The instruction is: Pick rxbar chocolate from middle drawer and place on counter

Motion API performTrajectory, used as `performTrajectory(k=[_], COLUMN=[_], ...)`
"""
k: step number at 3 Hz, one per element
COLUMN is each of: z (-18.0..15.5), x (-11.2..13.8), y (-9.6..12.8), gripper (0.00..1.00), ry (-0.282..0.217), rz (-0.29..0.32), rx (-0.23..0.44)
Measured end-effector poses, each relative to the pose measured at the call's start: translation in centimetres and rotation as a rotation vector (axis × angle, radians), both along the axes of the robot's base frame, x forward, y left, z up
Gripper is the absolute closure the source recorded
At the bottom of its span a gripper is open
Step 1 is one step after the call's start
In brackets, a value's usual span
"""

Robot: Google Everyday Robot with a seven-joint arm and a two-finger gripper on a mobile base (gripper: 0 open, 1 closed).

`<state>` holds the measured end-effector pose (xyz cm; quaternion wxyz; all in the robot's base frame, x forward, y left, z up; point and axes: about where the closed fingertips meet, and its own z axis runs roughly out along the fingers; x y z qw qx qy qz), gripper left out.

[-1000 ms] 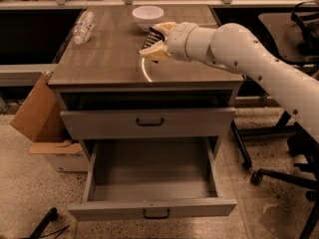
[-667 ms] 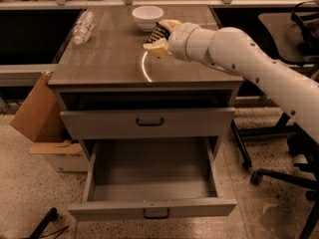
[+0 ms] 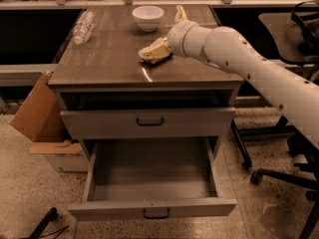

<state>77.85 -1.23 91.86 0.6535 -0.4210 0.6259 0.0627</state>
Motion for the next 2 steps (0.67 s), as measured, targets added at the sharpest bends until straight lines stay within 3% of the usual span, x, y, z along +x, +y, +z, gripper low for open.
performTrajectory(k=[2], z=[3.0], x=[-3.7], y=[-3.0], gripper=[0.0], ry=[-0.063], rz=[-0.018], rx=[-0.004])
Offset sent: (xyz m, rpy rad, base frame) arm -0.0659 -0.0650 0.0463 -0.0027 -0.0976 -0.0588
